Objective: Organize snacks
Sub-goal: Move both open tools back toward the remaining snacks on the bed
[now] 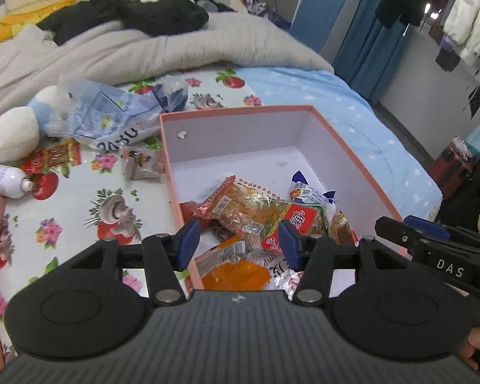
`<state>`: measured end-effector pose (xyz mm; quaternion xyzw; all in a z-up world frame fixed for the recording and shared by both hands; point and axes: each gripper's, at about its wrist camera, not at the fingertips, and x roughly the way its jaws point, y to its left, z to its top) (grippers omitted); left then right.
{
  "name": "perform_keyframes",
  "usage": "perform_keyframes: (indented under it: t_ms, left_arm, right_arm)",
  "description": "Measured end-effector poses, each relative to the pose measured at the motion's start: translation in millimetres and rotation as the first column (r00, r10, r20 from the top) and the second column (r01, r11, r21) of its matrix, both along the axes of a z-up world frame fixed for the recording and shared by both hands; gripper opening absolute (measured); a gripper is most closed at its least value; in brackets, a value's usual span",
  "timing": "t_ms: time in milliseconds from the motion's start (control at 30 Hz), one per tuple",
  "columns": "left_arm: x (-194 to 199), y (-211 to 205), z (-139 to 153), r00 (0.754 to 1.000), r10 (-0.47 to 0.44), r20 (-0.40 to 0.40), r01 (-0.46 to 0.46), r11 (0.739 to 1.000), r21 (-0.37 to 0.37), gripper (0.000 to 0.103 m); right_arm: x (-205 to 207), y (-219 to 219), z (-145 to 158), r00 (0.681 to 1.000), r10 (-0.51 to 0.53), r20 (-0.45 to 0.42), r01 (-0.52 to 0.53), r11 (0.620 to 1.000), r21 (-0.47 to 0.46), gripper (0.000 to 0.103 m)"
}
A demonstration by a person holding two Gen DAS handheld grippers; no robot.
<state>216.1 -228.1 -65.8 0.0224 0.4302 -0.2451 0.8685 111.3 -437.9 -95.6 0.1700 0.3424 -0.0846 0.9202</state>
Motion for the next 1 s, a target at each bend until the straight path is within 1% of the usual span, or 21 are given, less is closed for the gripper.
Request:
perform_keyframes:
  t_ms: [267,533,667,833,933,1000]
  left_arm:
    - [-49,42,18,0.998,0.021,0.061,-0.018,0.999,-0.037,0.06]
    - [-91,90,19,0.992,0.071,0.109,-0.064,0.996,-0.064,0.06]
    - [-110,122,10,0.987,0.133,0.089,-0.126,0.989,-0.084,0.06]
    - [-126,159,-5,0.978,0.199,0.062,-0.193,0.977,-0.089,0.06]
    - [-128,180,-14,0.972,0.233,0.041,-0.228,0.969,-0.098,0.06]
    - [-121,191,-20,0.967,0.254,0.031,-0.25,0.964,-0.091,0.061]
  right_arm:
    - [-34,35,17,0.998,0.029,0.055,-0.029,1.0,-0.002,0.055]
    - [-58,77,16,0.993,0.088,0.083,-0.089,0.996,0.002,0.055]
    - [-66,101,11,0.986,0.14,0.089,-0.14,0.99,0.003,0.055]
    - [-74,130,7,0.974,0.204,0.1,-0.205,0.979,0.002,0.055]
    - [-70,144,4,0.968,0.232,0.1,-0.235,0.972,0.017,0.055]
    - [-64,154,2,0.965,0.245,0.093,-0.248,0.969,0.015,0.055]
